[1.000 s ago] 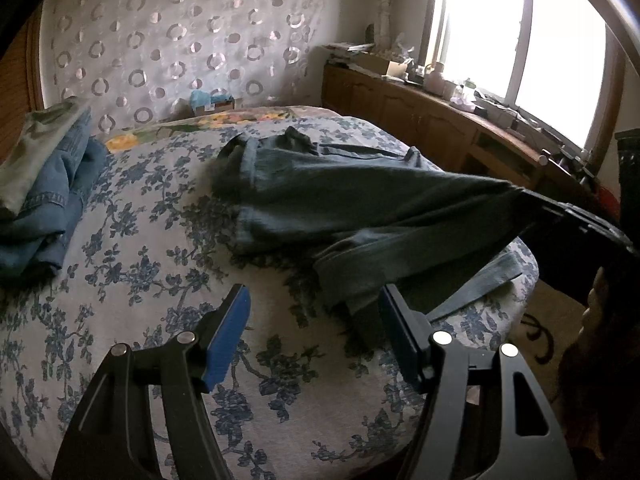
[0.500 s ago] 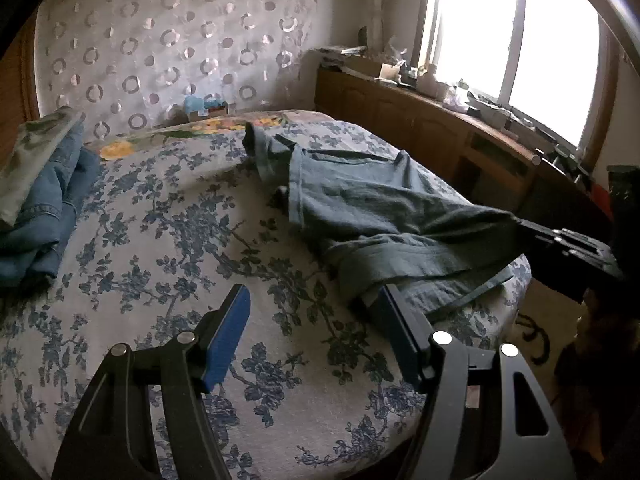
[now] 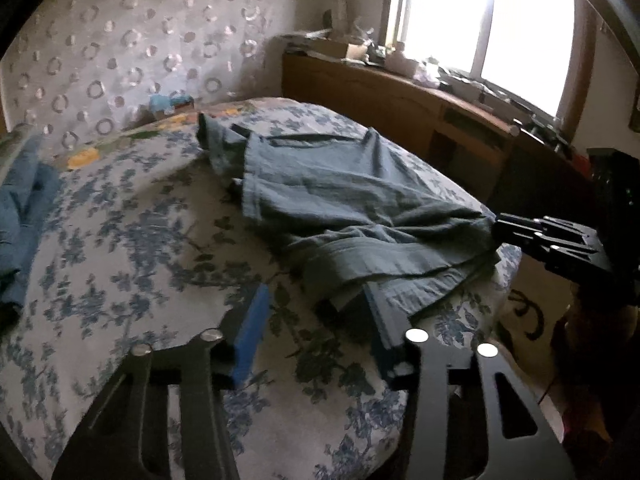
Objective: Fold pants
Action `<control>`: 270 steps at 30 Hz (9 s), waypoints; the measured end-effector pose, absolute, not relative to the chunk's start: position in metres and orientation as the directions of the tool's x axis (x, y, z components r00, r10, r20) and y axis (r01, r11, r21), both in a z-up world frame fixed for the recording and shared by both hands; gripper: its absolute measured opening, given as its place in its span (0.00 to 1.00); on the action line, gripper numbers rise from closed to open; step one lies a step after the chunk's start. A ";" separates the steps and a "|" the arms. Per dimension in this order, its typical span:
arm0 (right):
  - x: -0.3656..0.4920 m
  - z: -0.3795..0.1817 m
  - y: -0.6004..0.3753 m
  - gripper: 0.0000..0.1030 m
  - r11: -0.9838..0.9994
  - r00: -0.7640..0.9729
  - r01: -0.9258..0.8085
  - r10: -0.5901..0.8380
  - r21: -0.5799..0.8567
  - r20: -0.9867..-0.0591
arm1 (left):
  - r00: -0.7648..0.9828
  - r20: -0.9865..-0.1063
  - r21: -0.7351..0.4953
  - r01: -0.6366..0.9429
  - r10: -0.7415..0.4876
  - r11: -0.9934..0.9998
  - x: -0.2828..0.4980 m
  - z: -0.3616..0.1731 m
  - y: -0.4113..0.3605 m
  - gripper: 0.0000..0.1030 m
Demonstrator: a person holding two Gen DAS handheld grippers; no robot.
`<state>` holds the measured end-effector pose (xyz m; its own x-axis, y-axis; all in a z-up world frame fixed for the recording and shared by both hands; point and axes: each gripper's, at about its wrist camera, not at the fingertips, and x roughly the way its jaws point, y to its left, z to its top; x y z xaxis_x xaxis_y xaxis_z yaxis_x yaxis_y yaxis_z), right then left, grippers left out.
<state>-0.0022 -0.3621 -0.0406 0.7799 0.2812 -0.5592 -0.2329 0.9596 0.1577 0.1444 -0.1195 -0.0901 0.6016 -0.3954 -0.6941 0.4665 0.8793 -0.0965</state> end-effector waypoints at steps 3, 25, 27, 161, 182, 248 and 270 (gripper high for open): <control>0.001 -0.046 -0.366 0.35 0.965 0.780 -0.216 0.264 0.151 -0.567 | 0.590 -0.707 -0.080 0.482 -0.390 0.872 0.146 -0.093 -0.128 0.33; 0.006 -0.054 -0.372 0.40 0.967 0.763 -0.190 0.253 0.168 -0.594 | 0.629 -0.665 -0.019 0.526 -0.404 0.850 0.128 -0.077 -0.141 0.02; 0.006 -0.055 -0.371 0.40 0.968 0.764 -0.192 0.252 0.164 -0.593 | 0.628 -0.661 -0.022 0.530 -0.410 0.848 0.121 -0.075 -0.138 0.02; 0.230 -0.001 -0.309 0.01 0.985 0.768 -0.171 0.118 -0.024 -0.630 | 0.750 -0.592 -0.083 0.307 -0.295 0.948 0.127 -0.051 -0.052 0.78; 0.225 -0.008 -0.331 0.21 0.973 0.719 -0.197 0.228 0.123 -0.656 | 0.720 -0.614 -0.077 0.353 -0.323 0.932 0.157 -0.051 -0.071 0.78; 0.190 -0.024 -0.330 0.43 0.969 0.716 -0.244 0.208 0.040 -0.666 | 0.582 -0.713 -0.089 0.477 -0.390 0.874 0.344 -0.052 -0.159 0.69; 0.094 0.007 -0.318 0.54 0.966 0.787 -0.242 0.251 0.092 -0.563 | 0.662 -0.639 -0.067 0.458 -0.391 0.886 0.200 -0.022 -0.117 0.76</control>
